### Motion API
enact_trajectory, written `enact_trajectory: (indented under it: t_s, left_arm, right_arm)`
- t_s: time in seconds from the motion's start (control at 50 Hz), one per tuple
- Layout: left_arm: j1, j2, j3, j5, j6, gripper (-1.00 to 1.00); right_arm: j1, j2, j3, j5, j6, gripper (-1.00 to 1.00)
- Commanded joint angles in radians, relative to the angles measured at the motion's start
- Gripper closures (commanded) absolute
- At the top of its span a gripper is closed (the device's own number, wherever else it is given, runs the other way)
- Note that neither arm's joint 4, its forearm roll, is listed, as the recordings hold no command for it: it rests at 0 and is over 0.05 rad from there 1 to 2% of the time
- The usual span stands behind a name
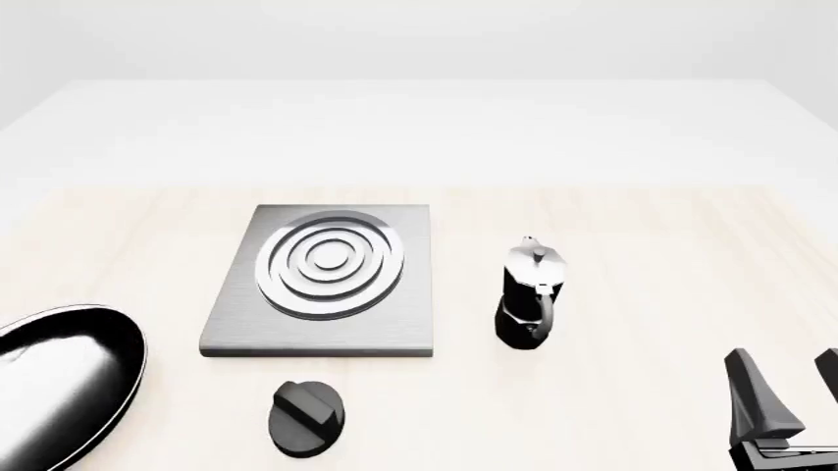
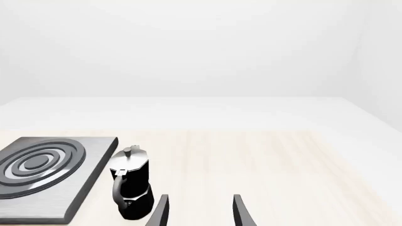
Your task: Turn on the stove and put the frying pan on it.
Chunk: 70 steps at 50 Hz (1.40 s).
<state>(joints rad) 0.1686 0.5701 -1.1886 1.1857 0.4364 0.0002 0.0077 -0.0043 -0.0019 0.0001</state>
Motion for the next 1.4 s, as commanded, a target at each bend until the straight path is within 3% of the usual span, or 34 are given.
enact_trajectory:
  t_s: [0.02, 0.12, 0.24, 0.28, 0.32, 0.42, 0.48, 0.58, 0.7, 0.86, 0.96, 1.22, 1.4]
  left_arm:
    - [0.132, -0.074, 0.106, 0.034, 0.061, -1.0]
    - [0.156, -0.089, 0.186, 0.034, 0.044, -1.0]
    - [0.208, -0.08, 0.236, 0.034, 0.105, -1.0]
    - [0.244, -0.064, 0.231, 0.034, 0.141, -1.0]
    - [0.234, -0.046, 0.206, 0.034, 0.109, -1.0]
    - [0.284, -0.03, 0.189, 0.034, 0.146, -1.0]
    - [0.325, -0.027, 0.202, 0.034, 0.182, -1.0]
    - [0.405, 0.006, 0.144, 0.034, 0.255, -1.0]
    - [0.406, 0.029, 0.092, 0.034, 0.259, -1.0]
    - [0.384, 0.023, 0.147, 0.034, 0.285, -1.0]
    - [0.409, 0.046, 0.12, 0.034, 0.307, -1.0]
    - [0.441, 0.041, 0.197, 0.034, 0.349, -1.0]
    - [0.405, 0.033, 0.246, 0.034, 0.324, -1.0]
  right_arm:
    - [0.0, 0.0, 0.0, 0.0, 0.0, -1.0]
    - [0.0, 0.0, 0.0, 0.0, 0.0, -1.0]
    - [0.0, 0.0, 0.0, 0.0, 0.0, -1.0]
    - [0.0, 0.0, 0.0, 0.0, 0.0, -1.0]
    - [0.0, 0.0, 0.0, 0.0, 0.0, -1.0]
    - [0.0, 0.0, 0.0, 0.0, 0.0, -1.0]
    - [0.0, 0.0, 0.0, 0.0, 0.0, -1.0]
    - [0.0, 0.0, 0.0, 0.0, 0.0, -1.0]
    - [0.0, 0.0, 0.0, 0.0, 0.0, -1.0]
    - [0.0, 0.0, 0.0, 0.0, 0.0, -1.0]
    - [0.0, 0.0, 0.0, 0.0, 0.0, -1.0]
    - [0.0, 0.0, 0.0, 0.0, 0.0, -1.0]
    - [0.0, 0.0, 0.0, 0.0, 0.0, -1.0]
